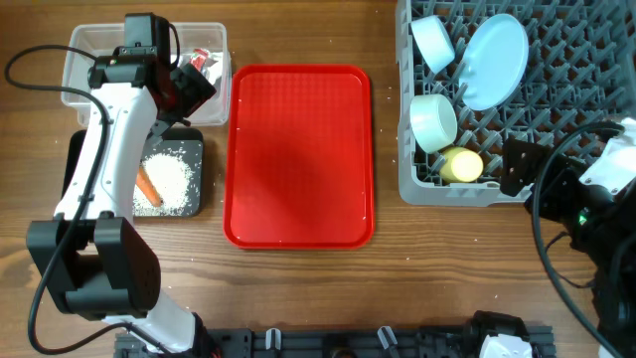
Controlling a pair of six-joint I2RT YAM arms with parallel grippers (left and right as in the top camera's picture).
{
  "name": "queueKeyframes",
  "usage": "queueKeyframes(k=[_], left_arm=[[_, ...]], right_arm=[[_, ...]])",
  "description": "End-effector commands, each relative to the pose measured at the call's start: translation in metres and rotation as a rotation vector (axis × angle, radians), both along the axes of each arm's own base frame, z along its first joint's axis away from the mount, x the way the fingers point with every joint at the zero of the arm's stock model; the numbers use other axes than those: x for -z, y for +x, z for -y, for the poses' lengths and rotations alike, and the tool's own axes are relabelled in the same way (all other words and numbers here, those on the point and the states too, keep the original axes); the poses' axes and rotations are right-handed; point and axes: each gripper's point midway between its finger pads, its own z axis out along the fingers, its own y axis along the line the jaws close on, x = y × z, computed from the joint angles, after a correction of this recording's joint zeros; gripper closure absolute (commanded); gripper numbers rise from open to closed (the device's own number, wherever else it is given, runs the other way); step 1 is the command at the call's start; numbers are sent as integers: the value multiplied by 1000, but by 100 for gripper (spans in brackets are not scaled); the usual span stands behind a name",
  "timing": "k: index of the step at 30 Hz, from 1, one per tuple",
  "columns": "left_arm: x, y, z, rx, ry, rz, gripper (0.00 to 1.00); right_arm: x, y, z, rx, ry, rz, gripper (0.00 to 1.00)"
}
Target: Sort waste into correct bins and load items into the dishwasher rack
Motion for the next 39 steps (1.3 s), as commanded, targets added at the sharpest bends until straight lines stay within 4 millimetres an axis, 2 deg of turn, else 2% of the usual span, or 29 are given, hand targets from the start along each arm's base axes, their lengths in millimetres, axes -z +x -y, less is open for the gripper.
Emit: queueKeyframes(k=[1,3,5,7,11,12,14,22,26,39], left_arm=[[-4,2,-2,-17,8,12,0],[-4,2,-2,-17,9,12,0],[-4,2,-2,-17,9,13,0],[-4,2,-2,-17,8,12,0],[-4,2,-2,-17,9,12,0],[-4,2,-2,-17,8,12,0],[-4,2,-2,-17,8,12,0],[-4,2,-2,-17,9,13,0],[-4,2,-2,-17,8,13,0],[-4,2,-2,-17,9,12,0]], right_arm=[[-17,11,-1,-116,-168,117,0],[-15,28,-12,-255,-270,203,0],[-8,40,-18,-305,-332,331,0],[17,45,-24,-291,-314,445,0],[82,33,-30,-206,-196,553,0],[105,27,-26,-146,-151,560,0],[130,20,-27,-113,-126,582,0],[179,14,-25,-99,-146,583,0],[168,11,-25,-96,-150,631,0],[171,11,-25,-97,-150,621,0]])
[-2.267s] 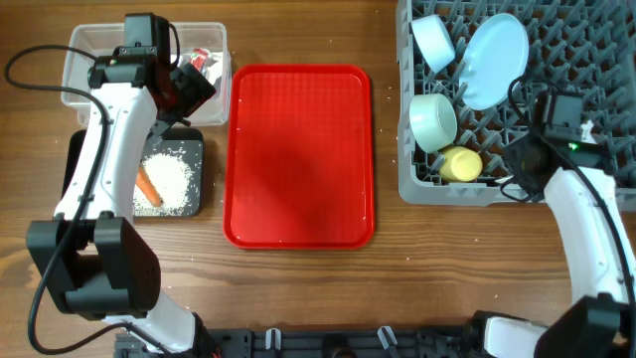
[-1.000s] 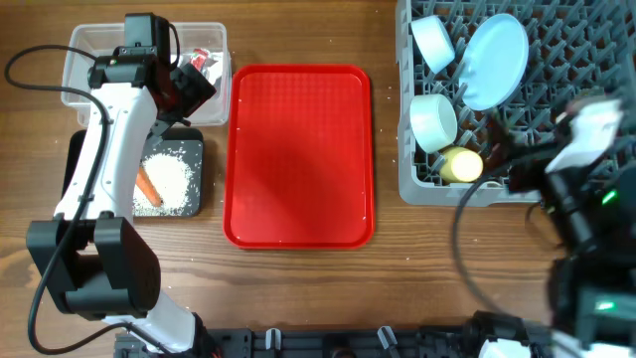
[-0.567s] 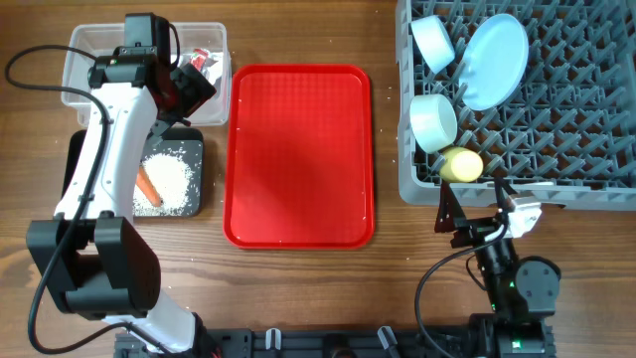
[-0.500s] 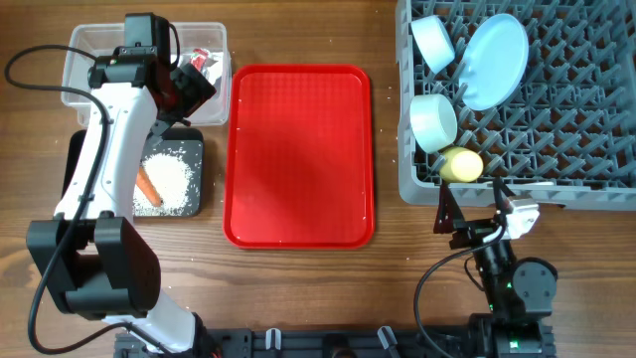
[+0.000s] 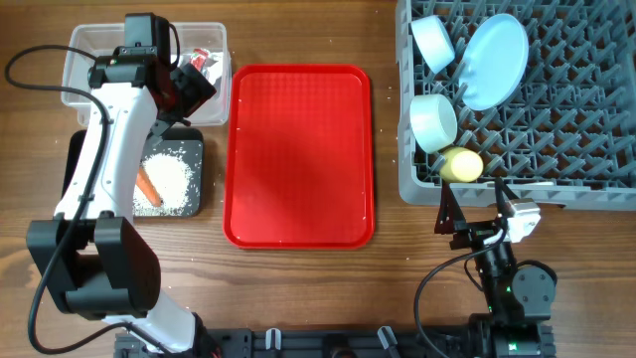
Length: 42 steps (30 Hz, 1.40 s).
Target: Sort waste into correct bins and load items into the dishwasher rack
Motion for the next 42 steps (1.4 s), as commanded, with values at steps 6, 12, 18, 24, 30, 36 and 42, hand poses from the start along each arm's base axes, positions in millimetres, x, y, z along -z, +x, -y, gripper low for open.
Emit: queueKeyframes(k=[6,12,18,24,30,36,42], left_arm=[[-4,-2,-3,-7,16,-4,0],[-103,28,24,347,197,417,0],[-112,-43,21,403,259,711,0],[-46,-123,20,351,239,883,0],[-13,-154,17,333,255,969,0],[-11,-164,7,284,292,1061,0],[-16,-167,6,278,314,1124,0]], right_arm=[[-3,0,1,8,14,10,0],[-3,0,1,8,14,10,0],[-3,0,1,8,14,10,0],[-3,0,1,8,14,10,0],[-3,0,1,8,14,10,0],[-3,0,1,8,14,10,0],[-3,0,1,8,14,10,0]])
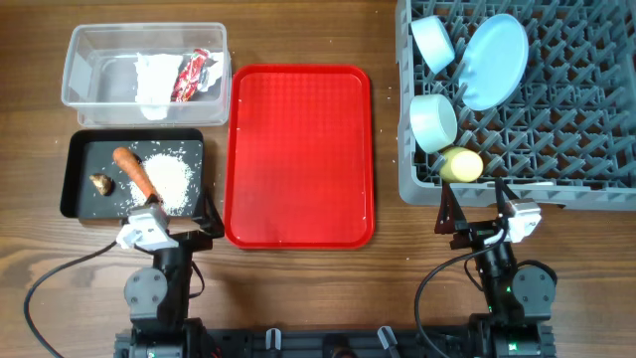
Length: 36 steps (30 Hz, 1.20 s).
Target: Sort waste into correct bins and load items into the dishwasher rack
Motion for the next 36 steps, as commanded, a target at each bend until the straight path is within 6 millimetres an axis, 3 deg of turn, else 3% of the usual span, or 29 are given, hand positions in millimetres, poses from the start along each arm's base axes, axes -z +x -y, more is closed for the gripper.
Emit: queueKeyframes(k=[1,36], left_arm=[[1,0,-1,-2,-2,12,0],[2,0,1,11,-2,8,0]], right_arm=[[-2,0,0,5,8,9,0],[-2,0,0,5,8,9,0]])
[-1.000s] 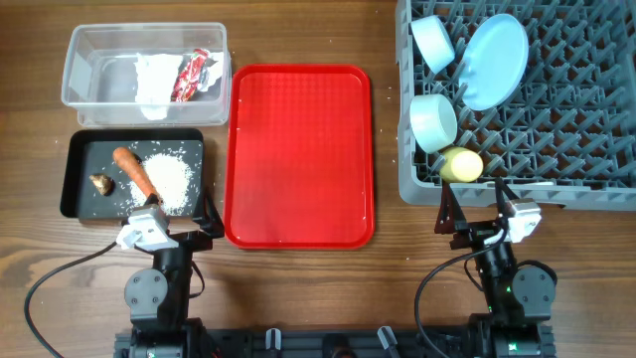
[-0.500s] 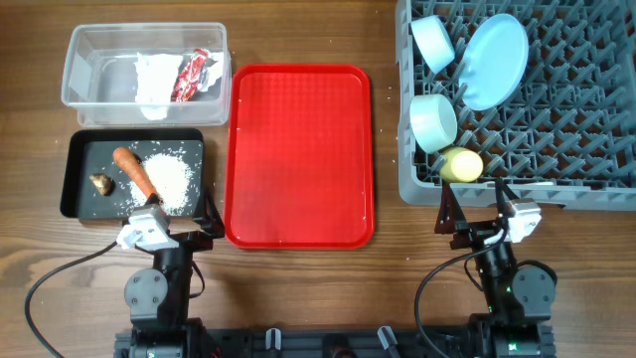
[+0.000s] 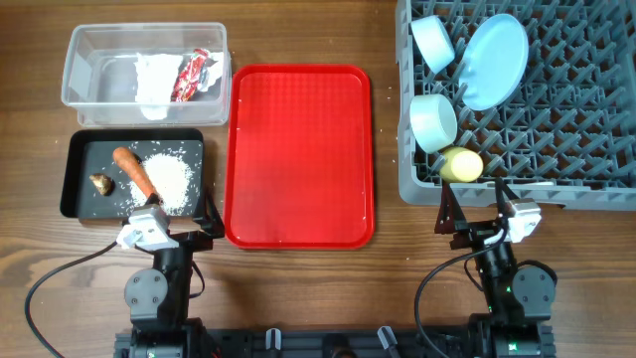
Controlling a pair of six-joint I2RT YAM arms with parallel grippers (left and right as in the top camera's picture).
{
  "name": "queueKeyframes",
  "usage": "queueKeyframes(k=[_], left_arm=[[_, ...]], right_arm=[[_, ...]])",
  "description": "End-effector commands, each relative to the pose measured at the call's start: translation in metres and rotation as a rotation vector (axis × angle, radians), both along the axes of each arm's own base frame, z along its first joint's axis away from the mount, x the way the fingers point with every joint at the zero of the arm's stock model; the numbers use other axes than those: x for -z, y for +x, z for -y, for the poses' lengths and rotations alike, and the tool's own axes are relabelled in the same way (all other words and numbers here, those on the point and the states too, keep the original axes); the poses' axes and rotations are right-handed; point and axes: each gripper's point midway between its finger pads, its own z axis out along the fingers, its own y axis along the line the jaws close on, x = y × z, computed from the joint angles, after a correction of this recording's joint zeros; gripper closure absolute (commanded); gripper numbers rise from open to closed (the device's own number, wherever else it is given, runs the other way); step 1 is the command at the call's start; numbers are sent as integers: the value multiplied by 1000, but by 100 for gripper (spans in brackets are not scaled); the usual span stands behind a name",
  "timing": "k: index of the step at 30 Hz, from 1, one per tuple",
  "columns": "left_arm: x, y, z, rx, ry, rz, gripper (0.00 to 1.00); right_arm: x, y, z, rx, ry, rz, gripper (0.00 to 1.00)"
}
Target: Sort waste into correct bins and load items into the dishwasher rack
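Note:
The red tray (image 3: 298,72) lies bare mid-table. A clear bin (image 3: 70,70) at the back left holds crumpled white paper (image 3: 151,75) and a red wrapper (image 3: 191,75). Below it, a black tray (image 3: 75,169) carries an orange carrot-like piece (image 3: 132,171), white rice (image 3: 171,179) and a small brown scrap (image 3: 99,183). The grey dishwasher rack (image 3: 576,149) holds two pale bowls (image 3: 433,40) (image 3: 433,119), a light blue plate (image 3: 495,60) and a yellow item (image 3: 460,164). My left gripper (image 3: 204,221) and right gripper (image 3: 445,211) sit folded at the front edge, holding nothing visible.
Both arm bases stand at the front table edge, with cables looping beside them. The left gripper sits close to the black tray's front right corner. The right gripper sits just below the rack's front edge.
First my left gripper hung over the clear bin while the right arm stood at the rack's front right corner. Then the right arm was folded at the front edge. Later the left arm was folded too, uncovering the bin's paper and wrapper. Nothing has moved since.

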Motion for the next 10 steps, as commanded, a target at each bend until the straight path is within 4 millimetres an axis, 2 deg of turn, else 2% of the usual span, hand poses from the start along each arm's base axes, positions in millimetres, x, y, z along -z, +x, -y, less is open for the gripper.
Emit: queueKeyframes(k=[1,10], left_arm=[[2,0,0,3,-2,2,0],[2,0,0,3,-2,2,0]], right_arm=[[-2,0,0,5,8,9,0],[-2,0,0,5,8,8,0]])
